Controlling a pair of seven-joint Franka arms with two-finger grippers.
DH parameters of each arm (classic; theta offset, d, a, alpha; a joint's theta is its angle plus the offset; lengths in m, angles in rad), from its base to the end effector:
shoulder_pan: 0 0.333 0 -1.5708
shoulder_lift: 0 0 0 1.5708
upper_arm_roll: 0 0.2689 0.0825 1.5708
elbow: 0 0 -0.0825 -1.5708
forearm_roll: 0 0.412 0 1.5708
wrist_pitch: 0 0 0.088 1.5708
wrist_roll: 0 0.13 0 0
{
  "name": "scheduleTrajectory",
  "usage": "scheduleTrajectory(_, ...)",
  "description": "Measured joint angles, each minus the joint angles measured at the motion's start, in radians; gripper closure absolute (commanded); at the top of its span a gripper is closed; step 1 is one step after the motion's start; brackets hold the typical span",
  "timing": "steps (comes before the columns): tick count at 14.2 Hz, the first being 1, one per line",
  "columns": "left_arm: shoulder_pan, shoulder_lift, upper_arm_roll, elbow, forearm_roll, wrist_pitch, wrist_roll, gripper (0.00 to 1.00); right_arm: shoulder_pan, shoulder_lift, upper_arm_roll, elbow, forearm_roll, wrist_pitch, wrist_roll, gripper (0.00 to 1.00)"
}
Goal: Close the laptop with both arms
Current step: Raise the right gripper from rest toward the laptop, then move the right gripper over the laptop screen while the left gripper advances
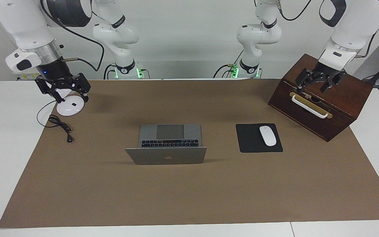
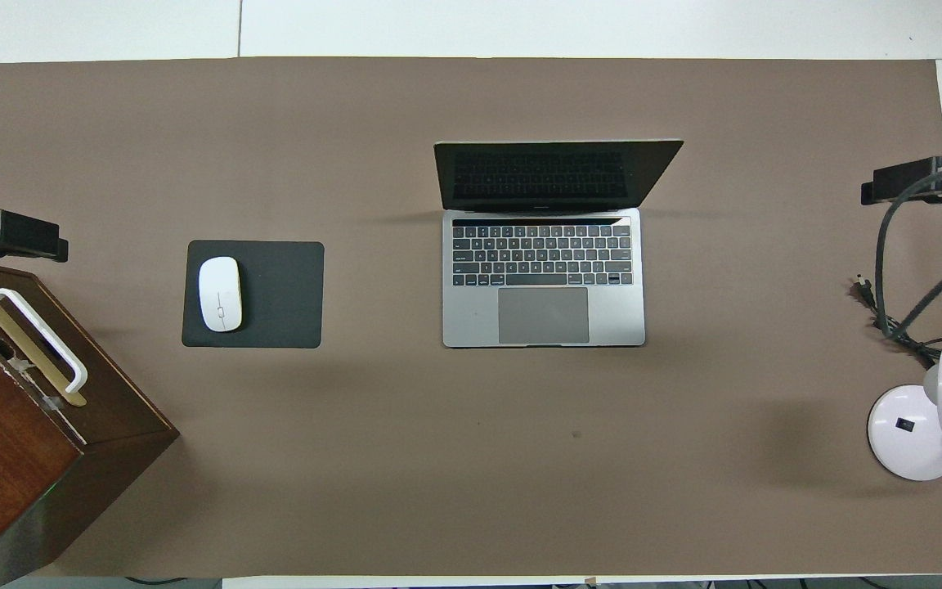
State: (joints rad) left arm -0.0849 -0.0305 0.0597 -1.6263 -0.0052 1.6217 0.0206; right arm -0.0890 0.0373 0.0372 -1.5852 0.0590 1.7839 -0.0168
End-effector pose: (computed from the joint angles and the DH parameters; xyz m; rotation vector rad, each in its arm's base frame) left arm 0.5794 -0.0149 0.5488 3.1334 -0.0715 0.0405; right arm 0.6154 -0.0258 0.5458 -3.0763 0.0661 -0.2519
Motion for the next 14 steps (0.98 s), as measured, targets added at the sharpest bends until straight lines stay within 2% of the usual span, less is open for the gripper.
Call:
scheduleTrajectory(3, 0.004, 0.0, 0.002, -0.003, 0.0, 0.0, -0.014, 0.83, 0.0, 0.087, 0.006, 0.06, 0.0, 0.084, 0.0, 0.01)
scheduleTrajectory(4, 0.008, 0.0, 0.003, -0.004, 0.0, 0.0, -0.02, 0.97, 0.001, 0.119, 0.008, 0.09, 0.0, 0.096, 0.0, 0.01)
scheduleTrajectory(7, 0.019, 0.0, 0.003, -0.007, 0.0, 0.009, -0.023, 1.0, 0.007, 0.24, 0.013, 0.234, -0.003, 0.105, 0.0, 0.05)
scheduleTrajectory(10, 0.021, -0.001, 0.002, -0.018, 0.0, 0.061, -0.023, 1.0, 0.044, 0.384, 0.016, 0.409, -0.01, 0.134, 0.0, 0.27)
scheduleTrajectory(11, 0.021, -0.001, 0.002, -0.02, 0.0, 0.08, -0.023, 1.0, 0.057, 0.427, 0.016, 0.45, -0.01, 0.165, 0.0, 0.36)
scheduleTrajectory(14, 0.021, -0.003, 0.001, -0.04, 0.0, 0.153, -0.023, 1.0, 0.095, 0.512, 0.016, 0.5, -0.015, 0.268, 0.0, 0.86)
